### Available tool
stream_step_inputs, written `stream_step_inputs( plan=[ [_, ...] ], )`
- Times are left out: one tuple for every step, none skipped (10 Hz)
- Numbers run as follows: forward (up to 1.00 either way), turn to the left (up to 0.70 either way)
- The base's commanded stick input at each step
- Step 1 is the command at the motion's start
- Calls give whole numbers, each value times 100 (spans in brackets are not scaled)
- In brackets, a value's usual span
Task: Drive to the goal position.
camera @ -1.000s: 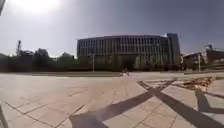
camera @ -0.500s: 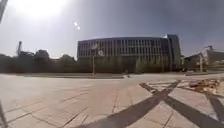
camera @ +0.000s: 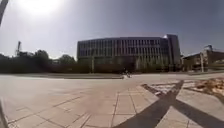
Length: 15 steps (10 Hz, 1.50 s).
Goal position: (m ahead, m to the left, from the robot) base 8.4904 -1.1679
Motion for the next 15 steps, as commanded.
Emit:
stream_step_inputs(
  plan=[
    [70, 0],
    [70, 0],
    [70, 0],
    [70, 0],
    [70, 0],
    [70, 0],
    [70, 0],
    [70, 0],
    [70, 0],
    [70, 0],
    [70, 0],
    [70, 0],
    [70, 0],
    [70, 0],
    [70, 0]
  ],
)
